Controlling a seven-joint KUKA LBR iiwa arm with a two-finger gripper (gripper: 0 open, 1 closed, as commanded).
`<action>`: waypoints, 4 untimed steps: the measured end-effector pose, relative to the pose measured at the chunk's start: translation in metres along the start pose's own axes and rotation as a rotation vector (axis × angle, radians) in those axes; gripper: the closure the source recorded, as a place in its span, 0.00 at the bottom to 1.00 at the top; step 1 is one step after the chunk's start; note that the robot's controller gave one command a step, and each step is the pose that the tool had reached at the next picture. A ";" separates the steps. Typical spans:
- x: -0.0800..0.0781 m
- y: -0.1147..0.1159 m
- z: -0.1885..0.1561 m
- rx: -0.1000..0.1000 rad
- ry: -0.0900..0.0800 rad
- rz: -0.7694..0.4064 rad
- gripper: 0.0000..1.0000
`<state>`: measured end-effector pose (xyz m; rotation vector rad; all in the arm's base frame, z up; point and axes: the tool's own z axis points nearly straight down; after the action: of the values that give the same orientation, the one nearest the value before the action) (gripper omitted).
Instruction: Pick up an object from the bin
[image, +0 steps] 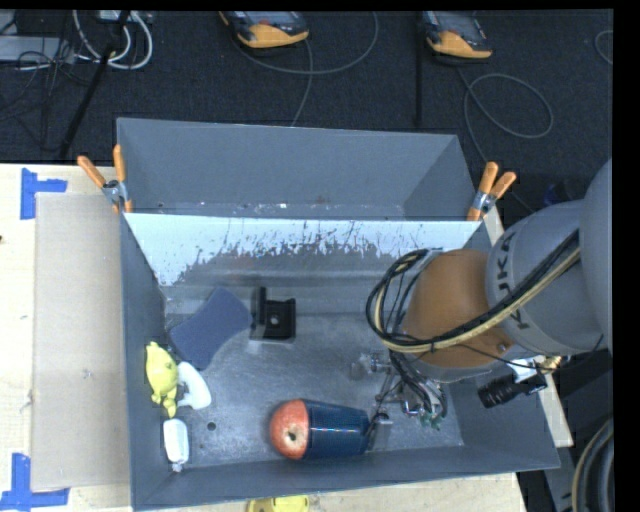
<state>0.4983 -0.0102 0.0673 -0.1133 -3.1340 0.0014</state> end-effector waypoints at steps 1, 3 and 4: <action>0.022 0.039 -0.003 -0.001 -0.003 -0.228 1.00; 0.019 0.040 -0.005 -0.001 -0.013 -0.230 0.00; 0.021 0.046 -0.010 0.000 -0.009 -0.152 0.00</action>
Offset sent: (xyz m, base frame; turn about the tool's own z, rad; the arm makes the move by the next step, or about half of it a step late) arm 0.0000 0.0000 0.0000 0.0000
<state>0.4807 0.0375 0.0778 0.1260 -3.1425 0.0018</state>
